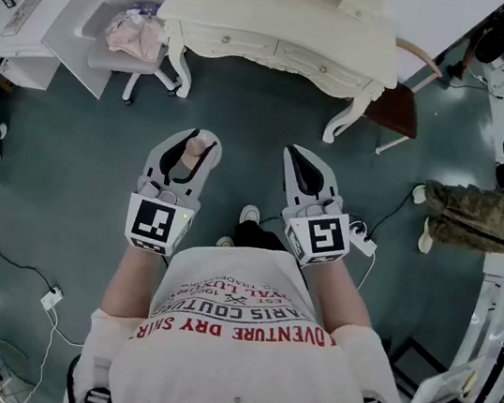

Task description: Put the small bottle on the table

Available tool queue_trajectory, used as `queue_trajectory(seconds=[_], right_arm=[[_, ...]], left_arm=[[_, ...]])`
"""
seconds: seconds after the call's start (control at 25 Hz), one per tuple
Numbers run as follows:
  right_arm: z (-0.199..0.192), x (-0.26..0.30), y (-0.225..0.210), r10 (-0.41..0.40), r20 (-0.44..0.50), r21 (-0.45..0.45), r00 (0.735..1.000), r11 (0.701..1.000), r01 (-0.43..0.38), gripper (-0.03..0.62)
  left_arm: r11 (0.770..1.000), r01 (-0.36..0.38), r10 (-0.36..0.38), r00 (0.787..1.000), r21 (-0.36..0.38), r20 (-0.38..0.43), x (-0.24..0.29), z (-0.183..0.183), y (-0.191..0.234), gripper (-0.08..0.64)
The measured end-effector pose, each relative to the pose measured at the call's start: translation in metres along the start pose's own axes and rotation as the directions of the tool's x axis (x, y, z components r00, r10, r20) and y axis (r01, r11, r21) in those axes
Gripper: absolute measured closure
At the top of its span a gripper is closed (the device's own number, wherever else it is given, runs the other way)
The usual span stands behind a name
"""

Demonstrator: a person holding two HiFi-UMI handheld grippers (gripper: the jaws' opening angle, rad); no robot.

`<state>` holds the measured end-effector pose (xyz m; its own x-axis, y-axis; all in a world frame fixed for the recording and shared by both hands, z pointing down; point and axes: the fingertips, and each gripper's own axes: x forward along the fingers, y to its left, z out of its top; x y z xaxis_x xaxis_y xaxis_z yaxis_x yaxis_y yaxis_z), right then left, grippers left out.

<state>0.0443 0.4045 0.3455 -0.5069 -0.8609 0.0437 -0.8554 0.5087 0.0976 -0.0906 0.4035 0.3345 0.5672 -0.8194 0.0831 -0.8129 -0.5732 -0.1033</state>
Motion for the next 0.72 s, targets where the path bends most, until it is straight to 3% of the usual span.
queue_trajectory(seconds=[0.72], right_arm=[[-0.007,0.020,-0.014,-0.018,-0.016,0.043,1.000,0.999,0.019,0.594]], left_arm=[[1.000,-0.001,0.001,1.000,-0.014,-0.008,0.020,-0.008,0.014,0.419]])
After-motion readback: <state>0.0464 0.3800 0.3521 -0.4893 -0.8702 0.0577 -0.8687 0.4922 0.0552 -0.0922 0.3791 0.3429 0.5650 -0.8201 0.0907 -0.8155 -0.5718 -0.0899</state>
